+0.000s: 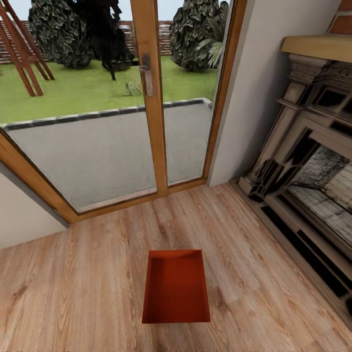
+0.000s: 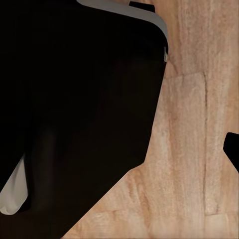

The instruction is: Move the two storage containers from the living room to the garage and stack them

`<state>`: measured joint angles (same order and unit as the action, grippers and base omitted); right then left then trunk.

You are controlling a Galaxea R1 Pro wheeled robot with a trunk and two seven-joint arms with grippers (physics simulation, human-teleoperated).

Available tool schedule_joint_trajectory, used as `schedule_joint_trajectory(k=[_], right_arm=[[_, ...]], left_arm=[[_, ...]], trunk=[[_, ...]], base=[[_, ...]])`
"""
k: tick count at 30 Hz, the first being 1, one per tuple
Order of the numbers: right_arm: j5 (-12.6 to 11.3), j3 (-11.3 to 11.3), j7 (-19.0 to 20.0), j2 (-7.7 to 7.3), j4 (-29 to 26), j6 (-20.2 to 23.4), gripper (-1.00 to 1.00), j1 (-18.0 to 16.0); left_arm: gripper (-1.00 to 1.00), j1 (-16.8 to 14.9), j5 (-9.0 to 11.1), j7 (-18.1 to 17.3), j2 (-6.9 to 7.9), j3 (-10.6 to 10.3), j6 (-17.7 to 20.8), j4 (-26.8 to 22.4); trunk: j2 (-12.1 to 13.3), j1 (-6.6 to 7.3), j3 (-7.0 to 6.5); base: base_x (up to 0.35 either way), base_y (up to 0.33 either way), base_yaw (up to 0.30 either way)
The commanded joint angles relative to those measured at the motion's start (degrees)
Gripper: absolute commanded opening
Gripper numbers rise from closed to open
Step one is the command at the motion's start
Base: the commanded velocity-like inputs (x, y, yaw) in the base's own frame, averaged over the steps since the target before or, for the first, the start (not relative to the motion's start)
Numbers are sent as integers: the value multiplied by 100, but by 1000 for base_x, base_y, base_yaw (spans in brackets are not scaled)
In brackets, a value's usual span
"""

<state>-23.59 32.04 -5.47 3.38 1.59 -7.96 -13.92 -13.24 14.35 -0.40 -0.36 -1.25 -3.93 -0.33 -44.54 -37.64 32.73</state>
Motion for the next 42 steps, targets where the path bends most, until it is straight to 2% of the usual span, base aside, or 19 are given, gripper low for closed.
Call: schedule_joint_trajectory(k=[1,42], right_arm=[[-49,48,-7,5,17,-30,100,-5],[-47,48,-7,5,17,-30,100,-5]], left_arm=[[100,-3,42,-4,0,-16,-20,6],[100,-3,42,-4,1,-16,-20,6]], trunk=[[-4,-1,14],[-4,-1,394]], base=[[0,0,0],[0,0,0]])
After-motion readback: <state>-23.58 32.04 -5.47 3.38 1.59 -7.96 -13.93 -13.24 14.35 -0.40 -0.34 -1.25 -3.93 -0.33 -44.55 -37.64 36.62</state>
